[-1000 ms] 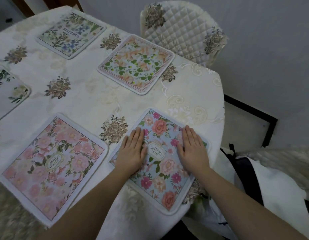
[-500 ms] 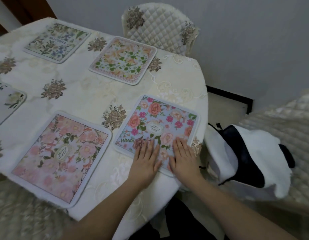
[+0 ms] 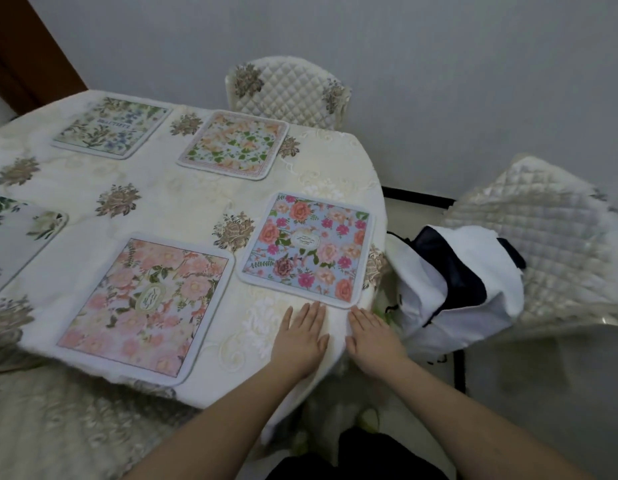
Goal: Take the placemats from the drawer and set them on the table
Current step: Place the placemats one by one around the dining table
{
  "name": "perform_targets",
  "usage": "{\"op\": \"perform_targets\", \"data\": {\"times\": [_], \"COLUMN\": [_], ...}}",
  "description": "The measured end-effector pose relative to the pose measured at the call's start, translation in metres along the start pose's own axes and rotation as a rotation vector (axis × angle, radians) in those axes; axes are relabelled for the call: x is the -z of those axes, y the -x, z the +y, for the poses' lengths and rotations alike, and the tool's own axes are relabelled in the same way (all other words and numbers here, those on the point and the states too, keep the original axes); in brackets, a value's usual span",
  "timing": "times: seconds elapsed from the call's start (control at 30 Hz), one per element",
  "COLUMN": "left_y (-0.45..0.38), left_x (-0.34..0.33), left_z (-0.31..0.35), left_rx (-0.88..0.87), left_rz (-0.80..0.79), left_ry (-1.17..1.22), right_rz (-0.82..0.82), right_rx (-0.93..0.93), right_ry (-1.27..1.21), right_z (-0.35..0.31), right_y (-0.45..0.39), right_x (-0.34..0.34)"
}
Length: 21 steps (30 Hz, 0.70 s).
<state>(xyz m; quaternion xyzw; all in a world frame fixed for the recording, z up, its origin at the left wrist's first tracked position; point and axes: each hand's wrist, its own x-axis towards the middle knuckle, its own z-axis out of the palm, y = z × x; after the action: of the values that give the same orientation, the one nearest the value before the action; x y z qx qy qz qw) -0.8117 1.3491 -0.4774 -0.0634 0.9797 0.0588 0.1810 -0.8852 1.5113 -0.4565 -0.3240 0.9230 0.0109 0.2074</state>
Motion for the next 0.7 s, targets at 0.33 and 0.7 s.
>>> {"op": "perform_targets", "data": {"times": [0.33, 0.7], "left_y": [0.057, 0.115], "left_x": [0.045, 0.073], "left_z": [0.043, 0.133], "left_rx": [-0.063, -0.069], "left_rz": [0.055, 0.113], "left_ry": [-0.058, -0.045], "right_rz": [0.110, 0.253], "right_rx": [-0.163, -0.290], "right_ry": [-0.054, -0.085], "right_z": [0.042, 0.088], "right_y": [0.101, 0.207], "right_x": [0.006, 0.014]}}
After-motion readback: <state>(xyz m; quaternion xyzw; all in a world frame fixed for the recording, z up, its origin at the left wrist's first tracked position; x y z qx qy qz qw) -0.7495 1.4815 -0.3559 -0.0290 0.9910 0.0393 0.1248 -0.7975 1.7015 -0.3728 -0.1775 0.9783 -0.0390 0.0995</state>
